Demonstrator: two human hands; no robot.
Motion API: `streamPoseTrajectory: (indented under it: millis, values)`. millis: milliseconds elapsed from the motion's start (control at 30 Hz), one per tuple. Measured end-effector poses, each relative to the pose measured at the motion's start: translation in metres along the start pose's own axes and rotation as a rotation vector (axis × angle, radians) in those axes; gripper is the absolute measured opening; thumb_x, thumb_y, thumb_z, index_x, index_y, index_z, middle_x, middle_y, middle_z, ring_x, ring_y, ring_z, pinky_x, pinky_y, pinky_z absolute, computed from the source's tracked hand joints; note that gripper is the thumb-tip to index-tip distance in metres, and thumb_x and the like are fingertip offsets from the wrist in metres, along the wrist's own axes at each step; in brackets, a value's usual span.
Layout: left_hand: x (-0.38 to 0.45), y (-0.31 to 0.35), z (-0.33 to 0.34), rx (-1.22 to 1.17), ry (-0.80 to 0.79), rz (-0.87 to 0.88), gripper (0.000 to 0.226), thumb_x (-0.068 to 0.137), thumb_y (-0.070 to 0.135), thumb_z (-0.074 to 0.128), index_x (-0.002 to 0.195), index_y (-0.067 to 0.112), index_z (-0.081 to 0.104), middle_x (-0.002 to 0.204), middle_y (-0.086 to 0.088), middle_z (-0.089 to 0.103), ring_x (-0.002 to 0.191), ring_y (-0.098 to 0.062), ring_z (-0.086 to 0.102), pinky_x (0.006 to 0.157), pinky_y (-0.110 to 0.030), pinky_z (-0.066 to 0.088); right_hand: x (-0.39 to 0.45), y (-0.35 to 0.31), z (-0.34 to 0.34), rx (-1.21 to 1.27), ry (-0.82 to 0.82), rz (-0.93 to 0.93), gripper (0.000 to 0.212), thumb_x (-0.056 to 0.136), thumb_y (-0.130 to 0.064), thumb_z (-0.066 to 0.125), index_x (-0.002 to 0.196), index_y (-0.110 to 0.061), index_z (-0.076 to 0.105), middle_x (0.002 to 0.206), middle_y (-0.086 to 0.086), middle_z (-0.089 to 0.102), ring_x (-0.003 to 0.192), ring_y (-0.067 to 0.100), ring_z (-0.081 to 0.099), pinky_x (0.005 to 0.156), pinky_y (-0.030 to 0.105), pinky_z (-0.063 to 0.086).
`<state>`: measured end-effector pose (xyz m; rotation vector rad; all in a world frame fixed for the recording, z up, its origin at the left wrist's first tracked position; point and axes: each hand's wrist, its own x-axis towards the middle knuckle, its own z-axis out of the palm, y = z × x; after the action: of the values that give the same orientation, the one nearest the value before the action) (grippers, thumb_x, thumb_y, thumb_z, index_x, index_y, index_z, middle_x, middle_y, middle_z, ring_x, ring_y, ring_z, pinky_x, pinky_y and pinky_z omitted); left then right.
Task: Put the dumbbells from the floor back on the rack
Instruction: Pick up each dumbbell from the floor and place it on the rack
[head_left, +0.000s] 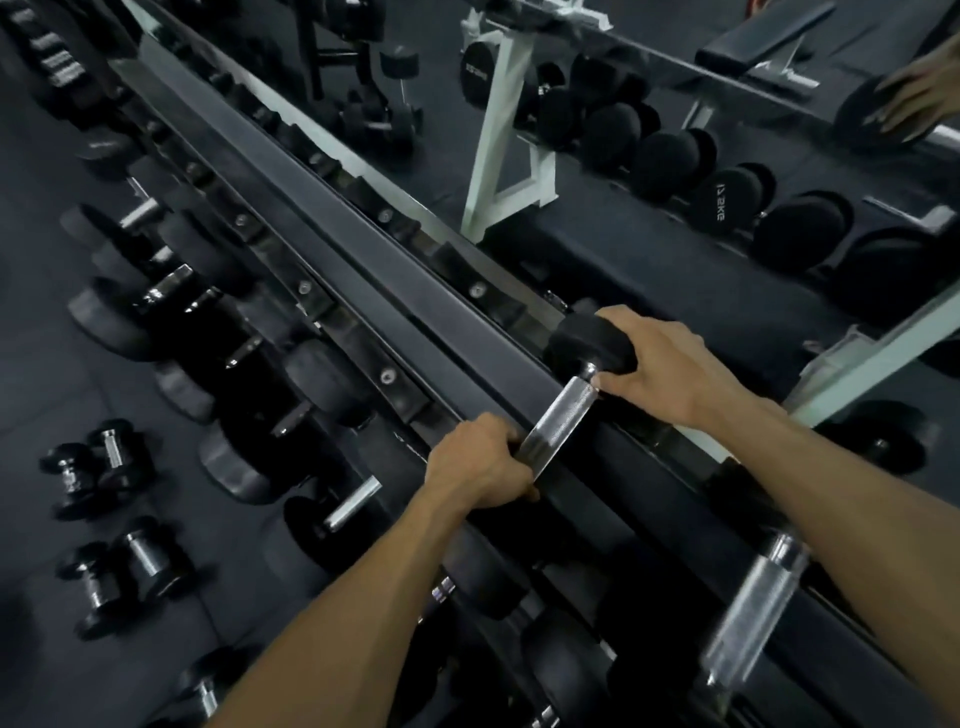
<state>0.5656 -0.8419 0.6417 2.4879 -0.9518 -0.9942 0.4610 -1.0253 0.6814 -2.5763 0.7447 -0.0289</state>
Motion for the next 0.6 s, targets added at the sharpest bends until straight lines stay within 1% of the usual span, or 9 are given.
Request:
streamPoseTrajectory:
  millis: [133, 167, 233, 267, 300, 367, 400, 500, 600]
  values:
    - [0.000, -0.003, -0.002, -0.002, -0.011, 0.011, 0.044, 0.061, 0.031, 0.087, 0.103, 0.030, 0.071, 0.087, 0.007, 0.072, 0.089, -0.014, 0.065, 0.080, -0.032, 0.055, 0.002, -0.004, 0.000, -0.060, -0.010, 0.009, 0.058, 0.085, -0.033, 0.072, 0.134, -0.035, 0.041, 0.102, -0.003, 0.063, 0.091, 0.021, 0.063, 0.084, 0.039, 0.052]
    - [0.000, -0.004, -0.002, 0.004, -0.006, 0.015, 0.041, 0.061, 0.032, 0.087, 0.099, 0.030, 0.071, 0.083, 0.008, 0.071, 0.088, -0.014, 0.066, 0.077, -0.031, 0.055, 0.002, -0.005, 0.001, -0.065, -0.015, 0.016, 0.058, 0.085, -0.034, 0.071, 0.134, -0.035, 0.040, 0.104, -0.002, 0.063, 0.091, 0.022, 0.063, 0.083, 0.038, 0.051]
    - [-0.003, -0.004, -0.001, 0.003, 0.033, 0.029, 0.027, 0.063, 0.034, 0.085, 0.085, 0.030, 0.069, 0.073, 0.011, 0.066, 0.084, -0.013, 0.066, 0.070, -0.028, 0.052, 0.001, -0.007, 0.002, -0.097, -0.022, 0.032, 0.060, 0.086, -0.035, 0.070, 0.136, -0.034, 0.039, 0.107, 0.000, 0.061, 0.093, 0.024, 0.062, 0.081, 0.039, 0.050]
    - [-0.006, -0.005, -0.001, -0.022, 0.073, 0.039, 0.022, 0.067, 0.037, 0.083, 0.080, 0.030, 0.067, 0.072, 0.012, 0.065, 0.084, -0.013, 0.066, 0.069, -0.028, 0.052, 0.001, -0.008, 0.002, -0.128, -0.017, 0.040, 0.061, 0.086, -0.038, 0.069, 0.138, -0.034, 0.036, 0.108, 0.001, 0.060, 0.093, 0.025, 0.061, 0.080, 0.040, 0.050]
    - [-0.009, -0.005, -0.001, -0.066, 0.114, 0.049, 0.020, 0.072, 0.042, 0.078, 0.083, 0.029, 0.067, 0.078, 0.012, 0.067, 0.087, -0.013, 0.066, 0.073, -0.030, 0.053, 0.000, -0.009, 0.002, -0.170, -0.007, 0.051, 0.064, 0.086, -0.041, 0.067, 0.139, -0.034, 0.033, 0.111, 0.003, 0.060, 0.095, 0.027, 0.061, 0.079, 0.041, 0.051]
    - [-0.018, -0.009, -0.003, -0.141, 0.192, 0.055, 0.035, 0.079, 0.051, 0.070, 0.102, 0.025, 0.068, 0.096, 0.006, 0.069, 0.095, -0.015, 0.064, 0.084, -0.034, 0.054, -0.004, -0.013, 0.001, -0.259, 0.018, 0.067, 0.070, 0.086, -0.046, 0.066, 0.144, -0.033, 0.027, 0.120, 0.007, 0.056, 0.102, 0.031, 0.060, 0.078, 0.043, 0.050]
    - [-0.022, -0.012, -0.004, -0.148, 0.220, 0.062, 0.041, 0.081, 0.053, 0.067, 0.108, 0.022, 0.067, 0.102, 0.004, 0.069, 0.098, -0.016, 0.063, 0.087, -0.035, 0.053, -0.006, -0.015, 0.000, -0.283, 0.030, 0.071, 0.073, 0.086, -0.047, 0.066, 0.145, -0.030, 0.026, 0.125, 0.009, 0.053, 0.109, 0.033, 0.057, 0.081, 0.045, 0.049]
    - [-0.037, -0.026, -0.008, -0.120, 0.276, 0.097, 0.050, 0.082, 0.057, 0.063, 0.117, 0.021, 0.063, 0.112, 0.002, 0.065, 0.106, -0.017, 0.060, 0.092, -0.038, 0.050, -0.012, -0.028, -0.006, -0.279, 0.074, 0.060, 0.074, 0.086, -0.046, 0.066, 0.146, -0.021, 0.031, 0.137, 0.013, 0.044, 0.126, 0.034, 0.043, 0.092, 0.048, 0.046]
    - [-0.055, -0.043, -0.012, -0.121, 0.305, 0.102, 0.054, 0.085, 0.058, 0.060, 0.124, 0.021, 0.059, 0.119, 0.002, 0.062, 0.111, -0.017, 0.057, 0.094, -0.036, 0.048, -0.017, -0.052, -0.009, -0.315, 0.109, -0.006, 0.071, 0.086, -0.043, 0.064, 0.145, -0.017, 0.035, 0.141, 0.013, 0.041, 0.131, 0.034, 0.036, 0.099, 0.047, 0.042]
